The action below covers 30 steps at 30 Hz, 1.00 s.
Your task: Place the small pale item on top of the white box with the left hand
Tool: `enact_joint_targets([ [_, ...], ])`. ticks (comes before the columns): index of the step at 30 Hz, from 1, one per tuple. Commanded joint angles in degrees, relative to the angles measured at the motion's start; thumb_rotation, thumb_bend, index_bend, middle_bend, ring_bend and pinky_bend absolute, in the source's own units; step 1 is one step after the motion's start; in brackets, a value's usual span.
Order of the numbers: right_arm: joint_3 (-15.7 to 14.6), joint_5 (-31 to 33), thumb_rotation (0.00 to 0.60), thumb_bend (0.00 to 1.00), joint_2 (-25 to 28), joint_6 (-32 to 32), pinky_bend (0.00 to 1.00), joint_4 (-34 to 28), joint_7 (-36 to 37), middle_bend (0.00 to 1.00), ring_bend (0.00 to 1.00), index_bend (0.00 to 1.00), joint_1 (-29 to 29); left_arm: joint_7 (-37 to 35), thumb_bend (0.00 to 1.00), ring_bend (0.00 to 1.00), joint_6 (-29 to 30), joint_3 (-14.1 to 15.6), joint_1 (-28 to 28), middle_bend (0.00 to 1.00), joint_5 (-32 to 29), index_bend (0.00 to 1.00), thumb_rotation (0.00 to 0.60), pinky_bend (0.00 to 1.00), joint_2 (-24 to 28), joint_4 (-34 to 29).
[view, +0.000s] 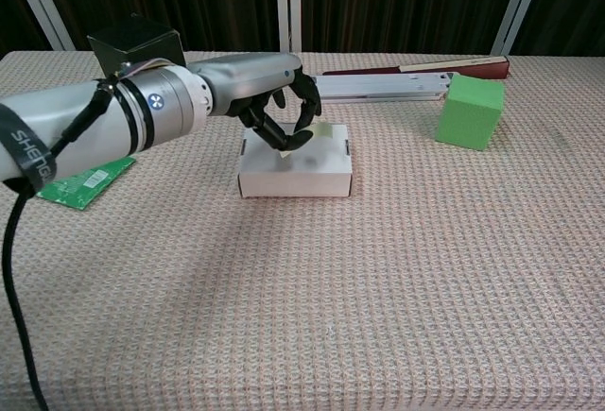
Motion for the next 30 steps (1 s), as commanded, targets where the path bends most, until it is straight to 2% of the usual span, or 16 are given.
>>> enact_joint_targets([
  [1, 0.0, 0.1, 0.600, 0.36, -0.1, -0.3, 0.00, 0.0, -0.1, 0.00, 0.00, 0.00, 0.1, -0.9, 0.43, 0.09, -0.5, -0.1, -1.2, 0.24, -0.7, 0.64, 0.552, 0.24, -0.8, 1.9],
  [8, 0.0, -0.1, 0.600, 0.36, 0.0, -0.5, 0.00, -0.4, -0.6, 0.00, 0.00, 0.00, 0.2, -2.0, 0.43, 0.09, -1.1, 0.7, -2.5, 0.22, -1.6, 0.64, 0.555, 0.23, -1.8, 5.4],
  [18, 0.2, -0.5, 0.600, 0.36, 0.1, 0.3, 0.00, -0.7, -0.6, 0.00, 0.00, 0.00, 0.0, -2.4, 0.43, 0.08, -0.3, 2.1, -3.1, 0.22, -2.6, 0.64, 0.551, 0.20, -2.1, 6.9],
  [30, 0.1, -1.4, 0.600, 0.36, 0.1, 1.0, 0.00, -0.5, 0.1, 0.00, 0.00, 0.00, -0.2, -1.9, 0.43, 0.08, 1.1, 3.4, -2.9, 0.22, -3.2, 0.59, 0.560, 0.20, -1.6, 5.7],
])
